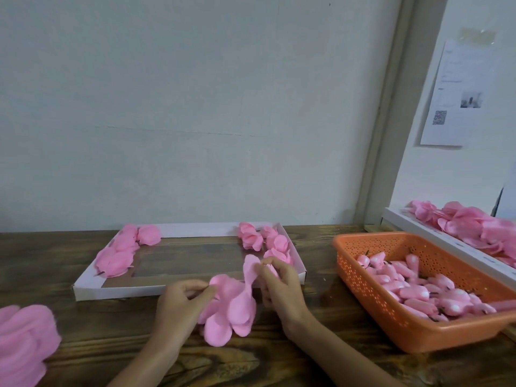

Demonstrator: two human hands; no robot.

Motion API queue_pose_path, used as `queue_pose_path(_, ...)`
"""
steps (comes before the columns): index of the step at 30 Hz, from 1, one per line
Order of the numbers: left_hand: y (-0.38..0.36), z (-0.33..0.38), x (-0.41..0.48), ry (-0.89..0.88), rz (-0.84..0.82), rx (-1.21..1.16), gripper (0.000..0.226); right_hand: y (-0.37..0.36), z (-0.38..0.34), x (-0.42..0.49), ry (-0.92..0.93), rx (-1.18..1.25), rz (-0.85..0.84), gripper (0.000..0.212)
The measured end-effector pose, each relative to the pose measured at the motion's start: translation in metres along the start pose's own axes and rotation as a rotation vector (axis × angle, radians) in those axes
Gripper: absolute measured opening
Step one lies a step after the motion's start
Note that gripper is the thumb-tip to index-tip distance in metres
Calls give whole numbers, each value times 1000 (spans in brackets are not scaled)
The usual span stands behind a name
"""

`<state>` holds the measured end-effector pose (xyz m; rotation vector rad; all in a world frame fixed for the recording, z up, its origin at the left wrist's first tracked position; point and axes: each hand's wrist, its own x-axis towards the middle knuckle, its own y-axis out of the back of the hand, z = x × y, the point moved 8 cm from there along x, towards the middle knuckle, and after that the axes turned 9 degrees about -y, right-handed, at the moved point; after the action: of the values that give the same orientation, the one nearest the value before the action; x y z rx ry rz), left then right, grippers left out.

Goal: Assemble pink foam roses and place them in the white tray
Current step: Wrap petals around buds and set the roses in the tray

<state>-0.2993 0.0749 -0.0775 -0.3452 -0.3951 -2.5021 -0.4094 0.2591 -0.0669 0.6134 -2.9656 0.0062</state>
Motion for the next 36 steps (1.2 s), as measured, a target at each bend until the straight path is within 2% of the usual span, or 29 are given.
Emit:
queue_pose_path(3,-2,-1,1,54,-89,-4,17,5,0,3,-79,184,-35,27)
queue_pose_path(6,-11,1,0,84,-253,-30,15,5,2,6,-126,333,-72,17)
queue_pose_path(9,-24,12,-5,-81,-431,158,9,0,1,6,-154,399,-125,20)
queue_pose_path(10,-24,16,-3,-176,-406,286,6,-2,0,4,-151,399,-152,23)
queue_pose_path(12,-14,29,-2,-355,-228,460,8,-7,-6,-1,-113,315,-202,21)
queue_pose_path(14,-7,39,-6,-445,-118,356,16,-11,-12,-6,-44,154,-201,22)
queue_pose_path(15,-6,39,-8,-403,-125,213,22,-12,-15,-7,1,77,-184,24)
queue_pose_path(17,-15,34,-10,-262,-229,-50,29,-13,-18,-7,82,-14,-124,26)
queue_pose_path(19,-26,30,-11,-202,-313,-168,33,-12,-19,-7,144,-43,-77,22)
queue_pose_path(23,-32,33,-10,-245,-286,-173,34,-12,-19,-9,189,-68,-18,23)
queue_pose_path(28,-28,31,-9,-238,-299,-189,31,-22,-18,-15,179,-8,-101,20)
queue_pose_path(33,-30,29,-7,-190,-314,-159,18,-28,-22,-18,208,21,-174,27)
queue_pose_path(36,-27,22,-4,-135,-276,-223,22,-25,-21,-18,180,42,-151,19)
